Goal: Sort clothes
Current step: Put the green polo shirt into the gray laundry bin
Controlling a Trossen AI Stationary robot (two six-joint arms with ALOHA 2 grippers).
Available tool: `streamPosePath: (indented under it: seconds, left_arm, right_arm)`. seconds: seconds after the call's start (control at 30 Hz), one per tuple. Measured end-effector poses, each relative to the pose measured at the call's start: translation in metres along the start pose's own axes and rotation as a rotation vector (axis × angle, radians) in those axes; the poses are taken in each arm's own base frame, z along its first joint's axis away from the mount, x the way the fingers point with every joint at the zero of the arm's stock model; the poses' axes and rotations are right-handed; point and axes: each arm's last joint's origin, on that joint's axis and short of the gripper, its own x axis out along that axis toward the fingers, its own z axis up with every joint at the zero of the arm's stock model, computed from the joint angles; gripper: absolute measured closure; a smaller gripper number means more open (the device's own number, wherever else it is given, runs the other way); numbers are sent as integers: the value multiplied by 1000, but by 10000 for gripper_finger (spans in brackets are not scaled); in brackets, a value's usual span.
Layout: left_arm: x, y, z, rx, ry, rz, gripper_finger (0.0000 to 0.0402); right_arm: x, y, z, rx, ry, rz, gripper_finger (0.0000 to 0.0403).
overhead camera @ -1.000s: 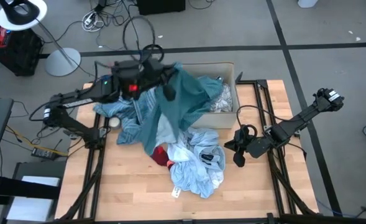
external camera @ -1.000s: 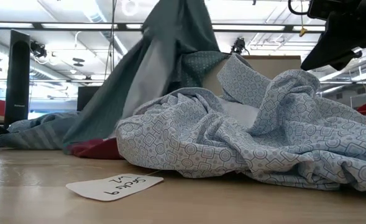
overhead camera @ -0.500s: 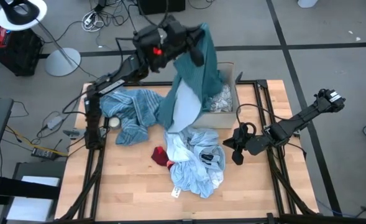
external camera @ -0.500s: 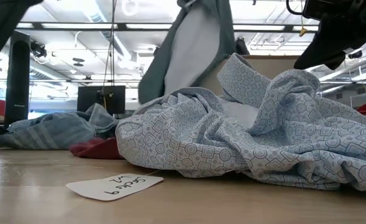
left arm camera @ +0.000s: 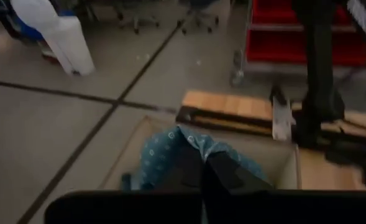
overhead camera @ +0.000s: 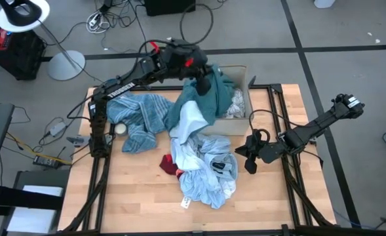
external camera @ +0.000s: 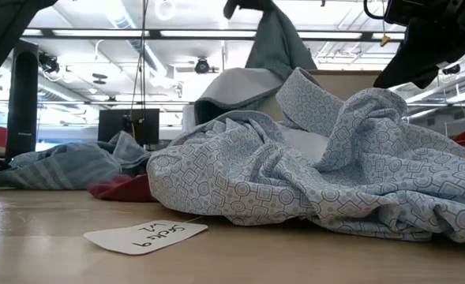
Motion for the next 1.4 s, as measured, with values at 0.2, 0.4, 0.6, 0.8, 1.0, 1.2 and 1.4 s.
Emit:
streamPosePath:
  seconds: [0.2, 0.4, 0.6, 0.8, 1.0, 1.2, 1.4]
  left_arm:
    - [41, -19, -46, 16, 104, -38, 401]
    - [76, -26, -95, -39, 94, -39, 401]
    - [90, -30, -128, -77, 116, -36, 375]
    - [90, -30, -143, -73, 203, -37, 314]
    - [79, -24, -128, -66, 276, -33, 276]
    - [54, -25, -93, 13, 267, -52, 276]
    - [7, -16, -80, 40, 335, -54, 275]
  right_arm:
    - [0, 0, 0, 8, -1, 2, 364]
    - [0, 0, 0, 16, 0, 3, 364]
    - [0, 0, 0, 1, 0, 3, 364]
    - [0, 0, 0, 1, -1, 3, 364]
    - [0, 0, 0, 1, -1, 3, 364]
    - [0, 0, 0, 0, 4, 9, 364]
    - [0, 0, -1, -3, 19, 18, 364]
